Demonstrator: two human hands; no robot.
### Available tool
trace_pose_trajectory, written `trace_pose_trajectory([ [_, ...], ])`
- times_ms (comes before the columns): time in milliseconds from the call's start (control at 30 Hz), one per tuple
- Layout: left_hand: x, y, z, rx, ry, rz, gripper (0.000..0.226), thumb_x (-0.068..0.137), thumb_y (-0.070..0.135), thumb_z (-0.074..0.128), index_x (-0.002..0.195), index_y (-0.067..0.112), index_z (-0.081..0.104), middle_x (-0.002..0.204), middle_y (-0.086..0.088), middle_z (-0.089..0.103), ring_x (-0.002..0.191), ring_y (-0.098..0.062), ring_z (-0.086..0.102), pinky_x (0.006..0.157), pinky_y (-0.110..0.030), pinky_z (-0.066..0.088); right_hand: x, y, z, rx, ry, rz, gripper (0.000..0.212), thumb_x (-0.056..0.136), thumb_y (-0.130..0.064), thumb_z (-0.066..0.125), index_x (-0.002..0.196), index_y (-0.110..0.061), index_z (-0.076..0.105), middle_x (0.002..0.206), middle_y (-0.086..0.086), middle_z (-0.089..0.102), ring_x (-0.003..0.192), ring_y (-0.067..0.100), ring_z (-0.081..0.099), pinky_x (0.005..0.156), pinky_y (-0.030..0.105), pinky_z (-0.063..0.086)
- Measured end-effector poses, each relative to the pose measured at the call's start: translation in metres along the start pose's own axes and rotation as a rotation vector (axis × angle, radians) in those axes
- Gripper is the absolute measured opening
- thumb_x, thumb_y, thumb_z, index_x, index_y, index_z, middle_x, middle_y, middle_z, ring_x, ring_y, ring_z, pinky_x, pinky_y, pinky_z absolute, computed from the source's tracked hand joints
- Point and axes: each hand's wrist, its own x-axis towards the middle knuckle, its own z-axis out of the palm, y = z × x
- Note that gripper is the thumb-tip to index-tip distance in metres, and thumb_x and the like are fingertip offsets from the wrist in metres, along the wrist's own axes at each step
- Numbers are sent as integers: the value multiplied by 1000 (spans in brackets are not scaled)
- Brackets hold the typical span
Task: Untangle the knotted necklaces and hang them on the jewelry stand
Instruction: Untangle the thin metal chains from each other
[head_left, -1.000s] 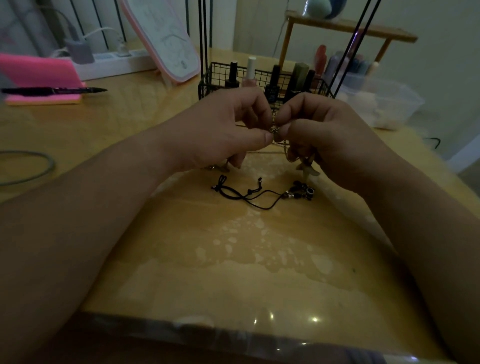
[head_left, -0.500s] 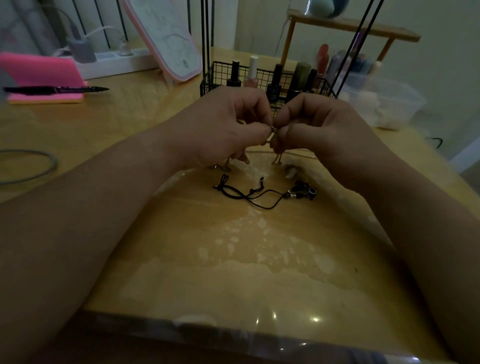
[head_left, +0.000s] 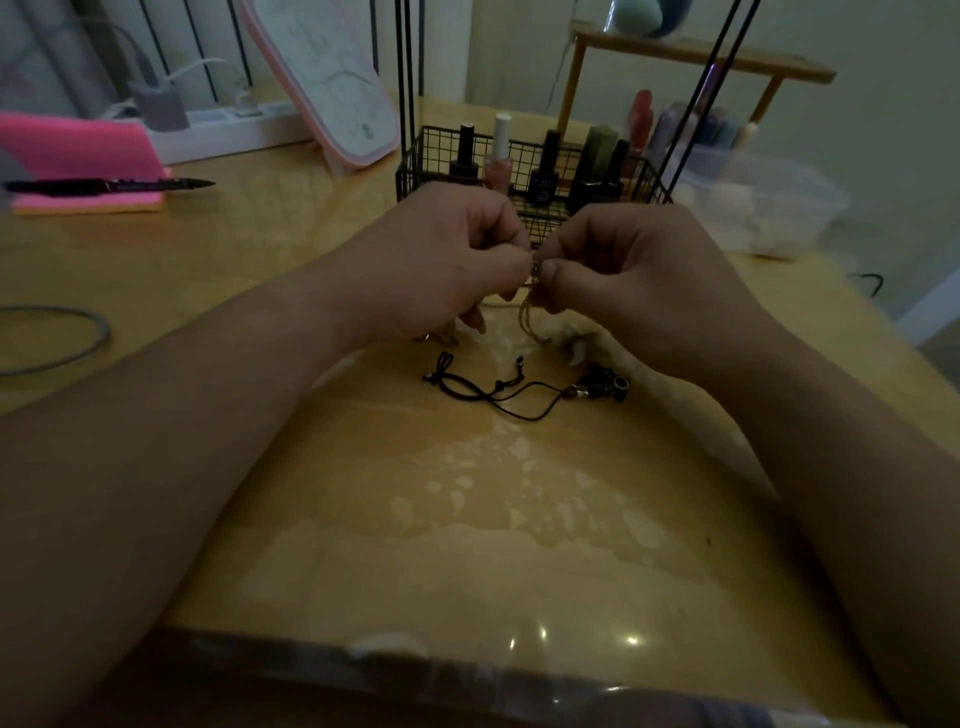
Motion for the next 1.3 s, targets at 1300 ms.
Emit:
trace_pose_trajectory([
  [1300, 5, -6, -1, -96, 3, -72, 6, 97, 21, 71, 91, 23, 71, 81, 12, 64, 69, 3, 61, 66, -21, 57, 2, 4, 9, -67, 120, -6, 6, 94, -23, 73, 96, -21, 67, 83, -5, 69, 72, 8, 67, 60, 18, 54],
])
